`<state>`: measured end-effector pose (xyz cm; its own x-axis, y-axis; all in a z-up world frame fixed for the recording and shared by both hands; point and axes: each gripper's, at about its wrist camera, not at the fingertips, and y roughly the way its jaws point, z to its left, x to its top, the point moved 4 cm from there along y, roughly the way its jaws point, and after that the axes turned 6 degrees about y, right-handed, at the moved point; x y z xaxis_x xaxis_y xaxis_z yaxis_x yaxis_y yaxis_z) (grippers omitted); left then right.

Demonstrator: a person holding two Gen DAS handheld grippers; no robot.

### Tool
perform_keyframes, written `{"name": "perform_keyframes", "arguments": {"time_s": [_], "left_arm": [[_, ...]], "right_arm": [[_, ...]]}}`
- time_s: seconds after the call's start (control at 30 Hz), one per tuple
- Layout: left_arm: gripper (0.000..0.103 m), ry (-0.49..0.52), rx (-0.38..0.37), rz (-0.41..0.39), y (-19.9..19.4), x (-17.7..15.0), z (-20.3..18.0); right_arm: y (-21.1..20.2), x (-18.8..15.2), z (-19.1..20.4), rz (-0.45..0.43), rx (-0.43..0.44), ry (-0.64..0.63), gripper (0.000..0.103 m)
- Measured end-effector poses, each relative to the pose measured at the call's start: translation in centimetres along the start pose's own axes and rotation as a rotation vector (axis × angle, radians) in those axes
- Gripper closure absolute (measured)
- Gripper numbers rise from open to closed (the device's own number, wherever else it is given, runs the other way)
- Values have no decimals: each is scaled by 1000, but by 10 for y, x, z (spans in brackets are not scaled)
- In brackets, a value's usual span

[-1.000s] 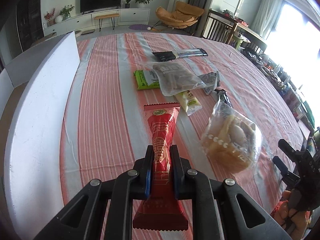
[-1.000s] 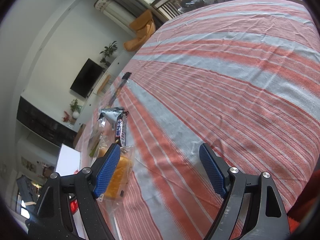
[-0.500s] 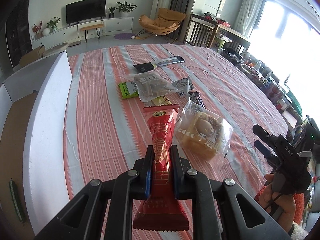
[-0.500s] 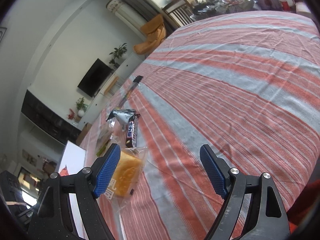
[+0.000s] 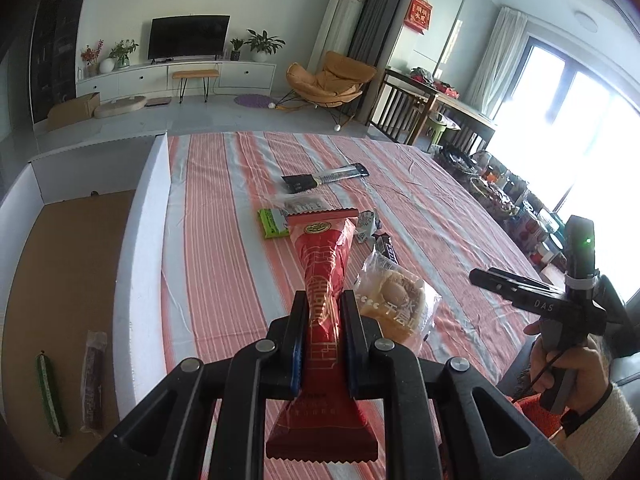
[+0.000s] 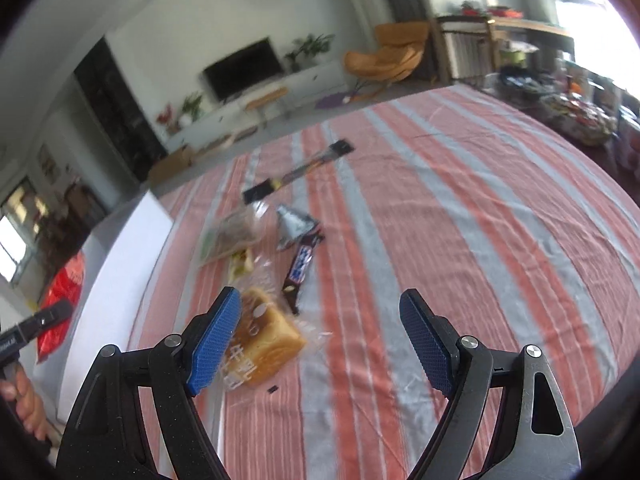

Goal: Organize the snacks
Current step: 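Lift the red wafer bar with the left tool while the right tool grasps the wrapped bread, then carry the red wafer bar and bread into the box and open both tools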

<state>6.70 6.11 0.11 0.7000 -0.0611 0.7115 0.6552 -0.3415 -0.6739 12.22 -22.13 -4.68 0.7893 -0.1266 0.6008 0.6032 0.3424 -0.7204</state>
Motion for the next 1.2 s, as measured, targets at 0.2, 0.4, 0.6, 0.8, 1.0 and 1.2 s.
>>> {"name": "perform_keyframes", "arguments": {"time_s": [0.2,0.4,0.6,0.8,1.0,1.2], "left_arm": [[88,-14,6,-11,-17,-4,11],[88,-25,69,-47,-46,-11,37],[88,-64,123,-31,-53,-28,64],[88,-98,114,-28,-55,-35,73],[88,-118,142,-41,-67,-35,92],[88,-145,198,-53,-86,-31,124]], "right_arm": [[67,-12,46,205,-95,-268,19],[99,-14,46,291,-83,-265,20],[98,-34,73,292,-158,-362,20],[113,-51,72,303,-367,-485,22],[75,-38,70,225,-209,-217,31],[2,-14,156,137,140,-134,31]]}}
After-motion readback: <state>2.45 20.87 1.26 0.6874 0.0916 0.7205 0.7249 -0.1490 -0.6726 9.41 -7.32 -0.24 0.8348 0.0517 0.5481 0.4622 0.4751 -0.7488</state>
